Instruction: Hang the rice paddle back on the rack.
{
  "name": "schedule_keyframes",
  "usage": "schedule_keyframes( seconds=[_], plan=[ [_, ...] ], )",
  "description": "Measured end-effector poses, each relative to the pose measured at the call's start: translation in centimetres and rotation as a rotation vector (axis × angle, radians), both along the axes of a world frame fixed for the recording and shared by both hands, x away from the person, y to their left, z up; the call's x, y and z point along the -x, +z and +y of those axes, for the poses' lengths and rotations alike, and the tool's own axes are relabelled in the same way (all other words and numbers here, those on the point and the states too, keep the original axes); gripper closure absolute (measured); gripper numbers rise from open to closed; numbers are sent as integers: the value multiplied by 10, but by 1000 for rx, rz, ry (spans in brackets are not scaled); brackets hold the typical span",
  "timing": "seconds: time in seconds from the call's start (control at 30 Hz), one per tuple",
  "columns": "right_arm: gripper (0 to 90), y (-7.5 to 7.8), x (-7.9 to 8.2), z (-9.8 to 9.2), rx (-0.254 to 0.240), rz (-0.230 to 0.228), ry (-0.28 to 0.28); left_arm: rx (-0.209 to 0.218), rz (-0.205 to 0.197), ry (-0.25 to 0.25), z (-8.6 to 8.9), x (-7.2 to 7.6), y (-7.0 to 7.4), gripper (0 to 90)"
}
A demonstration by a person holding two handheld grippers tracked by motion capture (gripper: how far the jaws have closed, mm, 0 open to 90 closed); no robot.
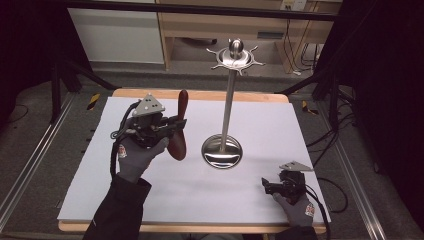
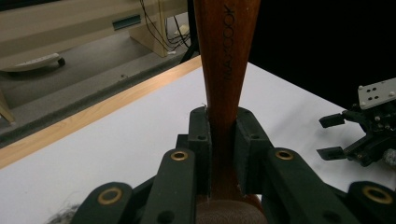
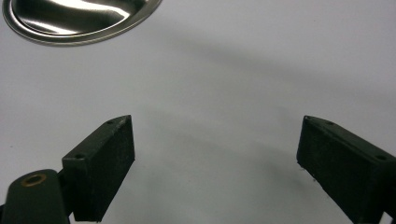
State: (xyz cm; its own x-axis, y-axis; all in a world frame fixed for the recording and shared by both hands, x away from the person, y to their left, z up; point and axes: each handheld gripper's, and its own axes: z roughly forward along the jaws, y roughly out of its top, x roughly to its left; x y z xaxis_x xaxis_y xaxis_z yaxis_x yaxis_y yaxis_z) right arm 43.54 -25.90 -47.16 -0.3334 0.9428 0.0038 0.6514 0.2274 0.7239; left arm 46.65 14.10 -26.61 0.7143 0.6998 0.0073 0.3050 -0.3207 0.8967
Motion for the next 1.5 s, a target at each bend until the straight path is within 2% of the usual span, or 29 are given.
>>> schedule_keyframes(
  seconds=[0.2,0.53,1.13,1.17,1.2,1.23,1.37,1.5],
  plan=[
    [116,0,0,0,-2,-2,0,-2,-26,-12,-7,-1,11,782],
    [116,1,0,0,-7,-2,0,2,-6,-24,-15,-3,25,782],
    [116,1,0,-2,-11,-4,4,1,-25,-19,-28,-16,46,782],
    [116,1,0,-2,-5,-6,2,-6,-61,-25,-29,-18,47,782],
    [116,1,0,-2,-7,-6,1,-11,-69,-21,-29,-19,49,782],
    [116,1,0,-2,-8,-6,0,-6,-39,-22,-31,-17,49,782],
    [116,1,0,-2,-8,-6,1,2,-39,-24,-34,-17,52,782],
    [116,1,0,-2,-9,-5,-2,-12,-43,-26,-36,-19,54,782]
  ],
)
